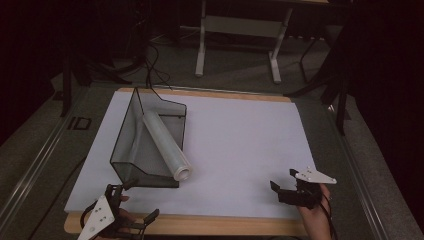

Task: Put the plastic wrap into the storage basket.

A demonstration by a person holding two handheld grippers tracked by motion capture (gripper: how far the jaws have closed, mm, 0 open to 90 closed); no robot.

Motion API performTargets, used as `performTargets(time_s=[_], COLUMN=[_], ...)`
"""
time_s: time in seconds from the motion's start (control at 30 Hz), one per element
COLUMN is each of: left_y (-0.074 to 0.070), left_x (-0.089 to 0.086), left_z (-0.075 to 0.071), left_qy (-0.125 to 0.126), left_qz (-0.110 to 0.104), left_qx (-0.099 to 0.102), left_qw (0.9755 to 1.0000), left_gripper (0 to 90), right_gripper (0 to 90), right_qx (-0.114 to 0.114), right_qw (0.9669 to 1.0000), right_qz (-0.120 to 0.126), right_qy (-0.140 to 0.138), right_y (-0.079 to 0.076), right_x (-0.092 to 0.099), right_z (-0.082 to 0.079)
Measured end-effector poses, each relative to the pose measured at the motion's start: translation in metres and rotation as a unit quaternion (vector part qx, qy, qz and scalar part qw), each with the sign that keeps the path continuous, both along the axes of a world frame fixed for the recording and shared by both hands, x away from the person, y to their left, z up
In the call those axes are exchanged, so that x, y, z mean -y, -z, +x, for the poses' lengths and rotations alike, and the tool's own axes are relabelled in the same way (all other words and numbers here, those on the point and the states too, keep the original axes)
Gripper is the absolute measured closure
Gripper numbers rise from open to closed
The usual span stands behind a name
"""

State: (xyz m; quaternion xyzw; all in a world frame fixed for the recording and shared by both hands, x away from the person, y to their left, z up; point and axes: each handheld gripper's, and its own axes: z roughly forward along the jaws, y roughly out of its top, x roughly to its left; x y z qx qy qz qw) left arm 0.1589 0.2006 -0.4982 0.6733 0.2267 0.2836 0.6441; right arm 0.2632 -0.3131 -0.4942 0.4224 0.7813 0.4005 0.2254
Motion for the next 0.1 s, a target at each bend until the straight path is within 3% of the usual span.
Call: performTargets(time_s=[0.1], left_y=[0.0001], left_x=[0.0006], left_z=[0.0002], left_qy=[0.001], left_qz=[0.001], left_qx=[0.000], left_qw=[1.0000], left_gripper=[1.6], right_gripper=[13.3], right_qx=[0.002], right_qw=[1.0000], right_qz=[-0.002], right_qy=[-0.001], right_y=[-0.0001], right_x=[-0.0006], right_z=[0.0001])
